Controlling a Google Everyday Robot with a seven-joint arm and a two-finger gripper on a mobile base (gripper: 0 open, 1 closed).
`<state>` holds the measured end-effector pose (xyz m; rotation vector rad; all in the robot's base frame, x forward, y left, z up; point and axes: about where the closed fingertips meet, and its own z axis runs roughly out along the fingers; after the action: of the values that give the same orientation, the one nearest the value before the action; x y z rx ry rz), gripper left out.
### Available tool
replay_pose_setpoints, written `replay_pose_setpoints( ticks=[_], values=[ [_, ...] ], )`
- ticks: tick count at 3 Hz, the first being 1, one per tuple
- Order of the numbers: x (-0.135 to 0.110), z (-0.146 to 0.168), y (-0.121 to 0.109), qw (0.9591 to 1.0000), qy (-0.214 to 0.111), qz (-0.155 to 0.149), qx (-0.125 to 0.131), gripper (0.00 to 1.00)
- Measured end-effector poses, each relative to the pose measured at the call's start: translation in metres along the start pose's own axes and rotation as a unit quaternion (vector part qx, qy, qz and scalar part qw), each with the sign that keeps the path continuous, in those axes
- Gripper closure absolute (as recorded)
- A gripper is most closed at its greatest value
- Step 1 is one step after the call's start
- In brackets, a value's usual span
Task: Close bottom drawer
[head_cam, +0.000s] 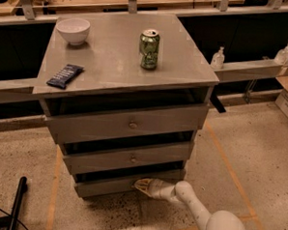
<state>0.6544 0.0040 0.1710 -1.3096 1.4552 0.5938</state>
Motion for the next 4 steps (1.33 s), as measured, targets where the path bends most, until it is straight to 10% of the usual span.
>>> replay_pose_setpoints(
  ticks=[4],
  values=[
    [0.033, -0.084, 0.025, 0.9982, -0.012, 0.055, -0.022, 1.00]
  ],
)
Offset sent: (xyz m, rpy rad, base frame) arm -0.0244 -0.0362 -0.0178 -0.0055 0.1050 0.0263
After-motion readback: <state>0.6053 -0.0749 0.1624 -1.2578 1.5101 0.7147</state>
